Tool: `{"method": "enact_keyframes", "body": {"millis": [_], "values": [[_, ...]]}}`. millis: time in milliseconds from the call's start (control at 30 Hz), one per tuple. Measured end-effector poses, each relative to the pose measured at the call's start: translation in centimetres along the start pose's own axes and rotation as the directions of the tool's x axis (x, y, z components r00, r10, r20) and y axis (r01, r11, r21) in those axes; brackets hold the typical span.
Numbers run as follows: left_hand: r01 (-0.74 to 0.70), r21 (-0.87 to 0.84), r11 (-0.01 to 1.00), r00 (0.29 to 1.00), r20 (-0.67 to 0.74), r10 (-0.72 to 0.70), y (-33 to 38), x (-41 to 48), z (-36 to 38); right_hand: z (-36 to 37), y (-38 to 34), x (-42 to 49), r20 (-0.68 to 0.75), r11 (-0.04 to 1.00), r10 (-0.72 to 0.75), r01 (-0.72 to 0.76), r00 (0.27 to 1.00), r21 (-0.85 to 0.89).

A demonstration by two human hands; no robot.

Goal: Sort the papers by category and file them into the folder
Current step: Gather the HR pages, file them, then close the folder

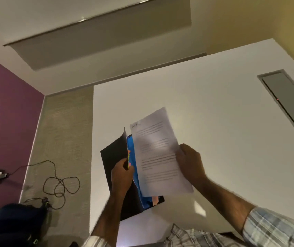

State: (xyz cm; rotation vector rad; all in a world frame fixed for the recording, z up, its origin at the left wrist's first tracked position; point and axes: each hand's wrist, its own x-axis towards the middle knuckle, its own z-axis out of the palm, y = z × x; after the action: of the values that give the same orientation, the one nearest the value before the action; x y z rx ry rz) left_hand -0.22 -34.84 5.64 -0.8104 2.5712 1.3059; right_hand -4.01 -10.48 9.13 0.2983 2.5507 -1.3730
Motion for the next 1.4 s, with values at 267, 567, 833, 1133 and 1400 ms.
{"method": "enact_keyframes", "body": {"millis": [267,567,833,1133,1400], "values": [[0.021,-0.006,1.000,0.999,-0.038,-0.021,0.8,-0.2,-0.6,1.9,-4.1,-2.0,0.096,0.965,-0.112,0.131,0.989,-0.229],[-0.018,0.059,0.998,0.999,-0.032,0.020,1.5,-0.3,-1.0,4.1,-6.5,-1.5,0.187,0.967,-0.104,0.143,0.977,-0.209],[-0.064,0.117,0.991,0.994,-0.078,0.074,2.6,0.1,-1.0,8.4,-5.4,-0.3,0.275,0.988,-0.048,0.086,0.960,-0.130],[-0.086,0.093,0.992,0.993,-0.070,0.093,2.7,-0.1,-0.8,10.4,-4.4,0.0,0.328,0.988,-0.044,0.089,0.944,-0.123],[-0.085,0.098,0.992,0.994,-0.054,0.091,3.6,-0.6,-0.3,11.2,-4.3,-0.4,0.327,0.954,-0.065,0.155,0.943,-0.257]]}}
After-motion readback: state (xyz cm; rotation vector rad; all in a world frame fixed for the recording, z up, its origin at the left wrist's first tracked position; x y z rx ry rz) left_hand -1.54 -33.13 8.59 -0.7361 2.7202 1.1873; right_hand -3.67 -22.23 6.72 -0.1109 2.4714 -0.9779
